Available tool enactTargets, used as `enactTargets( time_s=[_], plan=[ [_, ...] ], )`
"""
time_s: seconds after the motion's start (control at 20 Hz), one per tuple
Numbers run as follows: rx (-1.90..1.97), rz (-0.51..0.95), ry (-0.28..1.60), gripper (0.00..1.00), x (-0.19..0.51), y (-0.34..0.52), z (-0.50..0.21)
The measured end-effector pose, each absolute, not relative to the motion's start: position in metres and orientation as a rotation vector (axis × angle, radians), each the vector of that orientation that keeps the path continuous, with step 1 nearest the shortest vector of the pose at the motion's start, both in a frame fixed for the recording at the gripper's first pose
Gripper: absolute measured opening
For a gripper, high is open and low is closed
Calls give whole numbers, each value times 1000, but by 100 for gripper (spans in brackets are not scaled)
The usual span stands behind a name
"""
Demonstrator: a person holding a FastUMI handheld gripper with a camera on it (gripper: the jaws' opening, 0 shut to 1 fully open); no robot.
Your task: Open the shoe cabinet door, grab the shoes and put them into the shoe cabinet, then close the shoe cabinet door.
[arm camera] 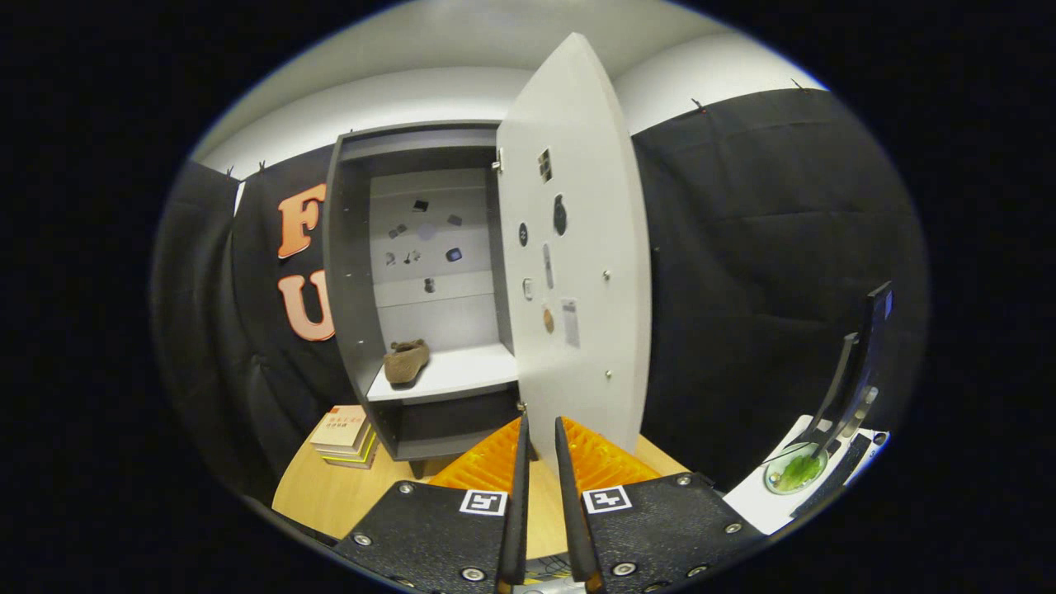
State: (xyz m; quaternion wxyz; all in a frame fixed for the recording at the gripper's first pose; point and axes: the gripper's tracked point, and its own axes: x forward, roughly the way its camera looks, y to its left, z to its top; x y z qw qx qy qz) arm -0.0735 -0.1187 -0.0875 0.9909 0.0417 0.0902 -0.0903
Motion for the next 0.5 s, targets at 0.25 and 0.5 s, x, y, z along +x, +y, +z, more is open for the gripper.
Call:
enactTargets(
  time_s=[0.25, 0.5],
  plan=[
    [91, -67, 289, 20, -60, -57, -159],
    [68, 39, 390, 20, -38, -10, -233]
  ],
)
